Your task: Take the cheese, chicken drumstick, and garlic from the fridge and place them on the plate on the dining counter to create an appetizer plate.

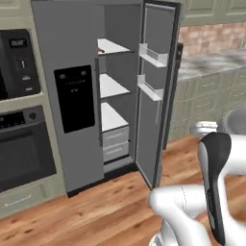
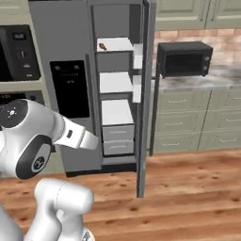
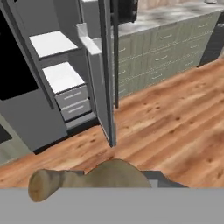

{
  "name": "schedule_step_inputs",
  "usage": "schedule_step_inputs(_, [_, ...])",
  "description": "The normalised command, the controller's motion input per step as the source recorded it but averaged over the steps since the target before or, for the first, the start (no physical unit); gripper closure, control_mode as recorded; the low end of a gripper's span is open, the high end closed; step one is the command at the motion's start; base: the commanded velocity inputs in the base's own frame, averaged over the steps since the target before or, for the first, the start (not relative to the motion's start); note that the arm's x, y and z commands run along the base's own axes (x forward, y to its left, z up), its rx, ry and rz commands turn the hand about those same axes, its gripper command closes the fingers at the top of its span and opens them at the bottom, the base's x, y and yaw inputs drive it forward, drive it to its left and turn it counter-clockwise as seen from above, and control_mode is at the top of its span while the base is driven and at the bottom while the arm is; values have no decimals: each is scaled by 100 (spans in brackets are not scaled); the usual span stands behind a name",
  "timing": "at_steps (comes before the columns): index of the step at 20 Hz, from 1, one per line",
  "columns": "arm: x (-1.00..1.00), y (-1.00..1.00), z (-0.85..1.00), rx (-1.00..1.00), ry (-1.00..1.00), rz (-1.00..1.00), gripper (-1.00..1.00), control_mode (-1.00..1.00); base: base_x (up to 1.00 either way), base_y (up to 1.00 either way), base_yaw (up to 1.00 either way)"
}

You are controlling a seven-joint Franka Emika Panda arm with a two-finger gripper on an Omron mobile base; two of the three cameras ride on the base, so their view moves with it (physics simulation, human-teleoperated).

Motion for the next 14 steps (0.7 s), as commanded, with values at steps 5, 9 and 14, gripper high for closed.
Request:
schedule_step_inputs(5, [0, 0, 0, 0, 0, 0, 100, 100, -65, 10, -73])
schedule_step_inputs(9, [0, 0, 0, 0, 0, 0, 100, 100, -6, 0, -76])
schedule_step_inputs(14, [0, 0, 0, 0, 0, 0, 100, 100, 40, 0, -73])
